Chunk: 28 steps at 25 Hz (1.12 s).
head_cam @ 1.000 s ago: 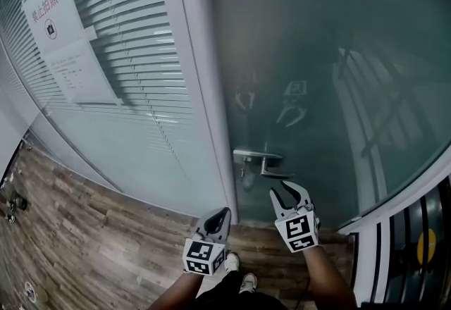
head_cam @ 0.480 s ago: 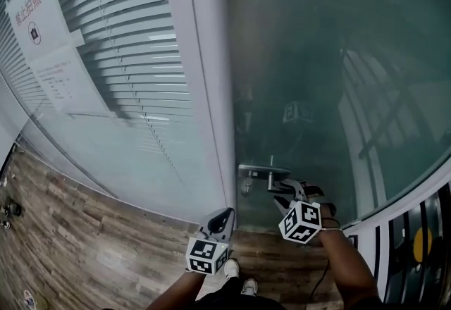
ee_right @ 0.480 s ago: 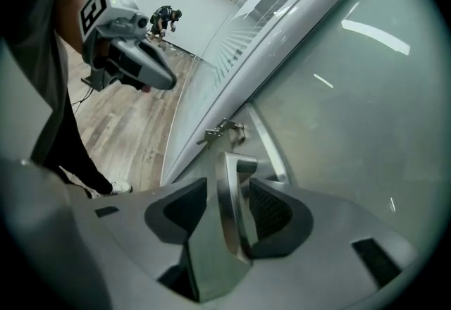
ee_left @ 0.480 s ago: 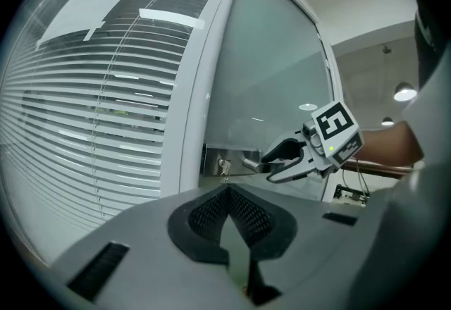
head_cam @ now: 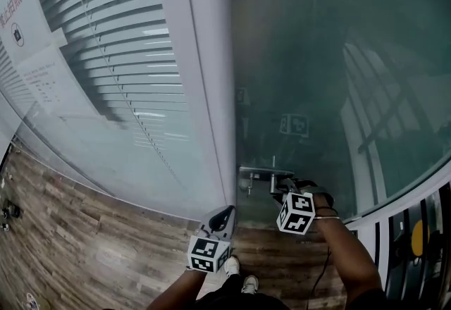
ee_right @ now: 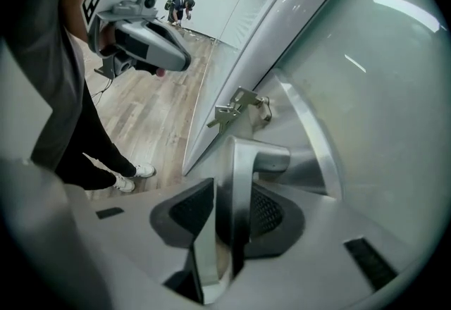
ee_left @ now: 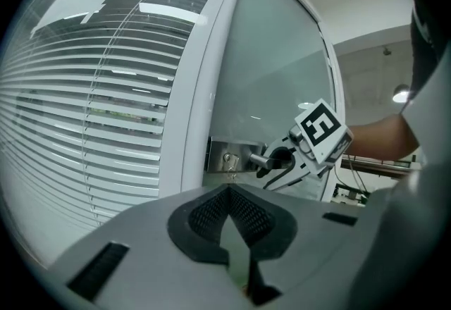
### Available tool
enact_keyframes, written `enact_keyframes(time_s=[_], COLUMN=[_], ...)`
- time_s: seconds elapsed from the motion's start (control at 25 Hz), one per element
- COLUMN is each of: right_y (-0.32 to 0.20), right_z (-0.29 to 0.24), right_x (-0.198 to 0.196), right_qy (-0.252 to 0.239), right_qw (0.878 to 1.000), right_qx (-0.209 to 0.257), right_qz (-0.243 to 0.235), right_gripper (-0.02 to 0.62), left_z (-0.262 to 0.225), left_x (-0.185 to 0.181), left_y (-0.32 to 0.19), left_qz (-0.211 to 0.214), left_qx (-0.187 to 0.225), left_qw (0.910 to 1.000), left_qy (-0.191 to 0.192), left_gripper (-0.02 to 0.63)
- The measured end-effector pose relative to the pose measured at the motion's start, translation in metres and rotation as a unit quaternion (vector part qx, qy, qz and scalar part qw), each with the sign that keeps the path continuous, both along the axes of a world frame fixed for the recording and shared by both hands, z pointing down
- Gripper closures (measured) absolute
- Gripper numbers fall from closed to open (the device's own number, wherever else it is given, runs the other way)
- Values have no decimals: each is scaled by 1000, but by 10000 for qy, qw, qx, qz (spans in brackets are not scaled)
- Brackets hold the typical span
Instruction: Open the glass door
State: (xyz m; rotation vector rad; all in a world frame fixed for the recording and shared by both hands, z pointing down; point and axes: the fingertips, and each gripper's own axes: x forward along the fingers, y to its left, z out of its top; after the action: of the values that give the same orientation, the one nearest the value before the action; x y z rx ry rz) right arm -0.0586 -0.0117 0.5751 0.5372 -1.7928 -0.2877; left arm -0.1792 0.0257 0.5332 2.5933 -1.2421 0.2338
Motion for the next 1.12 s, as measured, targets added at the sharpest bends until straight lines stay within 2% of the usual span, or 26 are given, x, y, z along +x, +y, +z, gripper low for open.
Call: enact_keyframes(time_s=[0.12, 0.2, 0.32, 0.48, 0.6, 0.76, 0.96, 1.04, 1.12], right_y=[-2, 1, 8, 8, 8, 7, 5, 6, 9], right_z=[2, 4, 10, 10, 12, 12, 19, 19, 19], right_x=[3, 4, 6, 4, -2, -11, -27, -27, -23], right_qy=[124, 207, 349, 240, -96, -838, -1978, -2124, -2091], right_qw=[9999, 9994, 9978, 9979, 9983, 9950, 9788, 9754, 9757], right_qx=[-68, -168, -288, -248, -252, -192, 106, 209, 124], right_qz=[-71, -220, -476, -549, -520, -514, -526, -553, -639], right_gripper=[540, 578, 580, 580, 580, 581, 581, 581, 581], left_z=[2, 4, 6, 6, 6, 7, 8, 9, 10], left_x=[1, 3, 8, 12, 13, 9, 11, 14, 17], left_y=[-5, -5, -3, 0, 2, -1, 2, 4, 4], left_qz=[-5, 0, 27, 74, 75, 3, -13, 4, -22], left_qx=[83, 117, 77, -36, -69, 63, 53, 54, 56], left_qw=[10000, 9999, 10000, 10000, 9999, 10000, 10000, 10000, 10000], left_qy=[23, 26, 33, 56, 67, 39, 3, -6, -15], left_gripper=[603, 603, 603, 603, 603, 603, 603, 603, 603])
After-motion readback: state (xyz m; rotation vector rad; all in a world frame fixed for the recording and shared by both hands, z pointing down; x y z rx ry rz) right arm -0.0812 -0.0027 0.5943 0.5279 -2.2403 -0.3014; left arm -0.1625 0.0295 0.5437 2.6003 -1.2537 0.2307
